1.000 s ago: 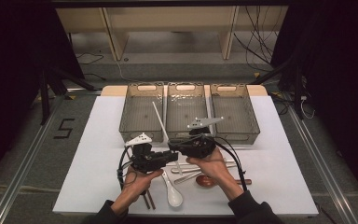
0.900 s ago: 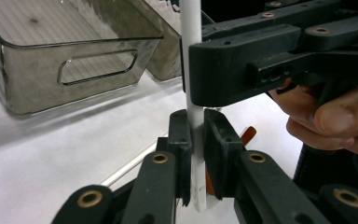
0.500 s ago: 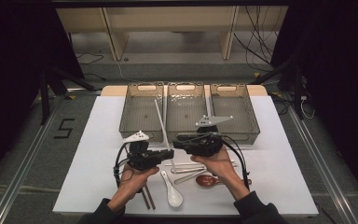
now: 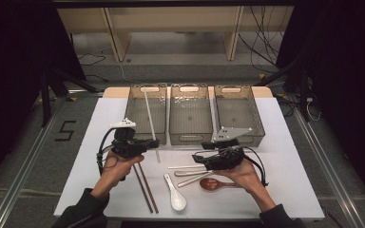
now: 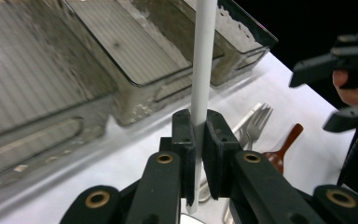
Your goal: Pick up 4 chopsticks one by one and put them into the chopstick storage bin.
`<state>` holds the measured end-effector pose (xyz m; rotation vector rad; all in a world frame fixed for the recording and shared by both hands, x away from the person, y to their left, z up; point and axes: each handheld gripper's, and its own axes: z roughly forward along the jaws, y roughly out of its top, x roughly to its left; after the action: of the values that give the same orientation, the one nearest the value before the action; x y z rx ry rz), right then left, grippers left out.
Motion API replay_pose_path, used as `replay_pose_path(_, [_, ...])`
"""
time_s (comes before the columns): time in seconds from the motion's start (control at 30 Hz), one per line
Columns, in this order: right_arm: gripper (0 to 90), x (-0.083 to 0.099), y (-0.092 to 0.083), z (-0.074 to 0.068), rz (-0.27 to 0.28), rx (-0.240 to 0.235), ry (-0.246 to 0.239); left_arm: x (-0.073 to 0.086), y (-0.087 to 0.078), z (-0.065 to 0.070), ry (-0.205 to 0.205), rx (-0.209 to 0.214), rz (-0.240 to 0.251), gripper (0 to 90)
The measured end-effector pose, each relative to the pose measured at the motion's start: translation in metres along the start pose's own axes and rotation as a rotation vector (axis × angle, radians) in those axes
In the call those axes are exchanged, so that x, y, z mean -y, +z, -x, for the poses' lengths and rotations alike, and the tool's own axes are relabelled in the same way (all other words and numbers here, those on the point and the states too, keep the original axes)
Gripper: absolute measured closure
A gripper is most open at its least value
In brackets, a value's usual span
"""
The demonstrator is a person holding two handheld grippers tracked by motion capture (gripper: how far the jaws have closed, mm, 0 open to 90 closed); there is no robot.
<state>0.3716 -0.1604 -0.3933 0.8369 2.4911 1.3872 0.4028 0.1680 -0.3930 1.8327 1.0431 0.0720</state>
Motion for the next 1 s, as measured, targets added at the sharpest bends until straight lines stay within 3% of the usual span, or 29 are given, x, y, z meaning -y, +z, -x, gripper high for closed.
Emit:
replay_pose_path(0.37, [34.8, 0.017, 0.002, -0.004, -0.015, -0.016, -0.002, -0.036, -0.017, -0.021, 0.011, -0.059, -0.026, 83.2])
replay_pose_path(0.4, [34.7, 0.018, 0.002, -0.004, -0.02, -0.017, 0.001, -0.043, -0.019, -0.023, 0.026, -0.077, -0.039, 83.3])
replay_pose_path(0.73, [32.5, 0.024, -0.001, -0.006, -0.014, -0.011, 0.004, -0.068, -0.017, -0.035, 0.054, -0.133, -0.084, 83.2])
replay_pose_path(0.87, [31.9, 0.025, -0.002, -0.007, -0.015, -0.013, 0.005, -0.076, -0.016, -0.045, 0.058, -0.175, -0.096, 83.3])
replay_pose_path(1.0, [30.5, 0.025, -0.002, -0.01, -0.011, -0.009, 0.001, -0.083, -0.011, -0.059, 0.086, -0.25, -0.126, 83.2])
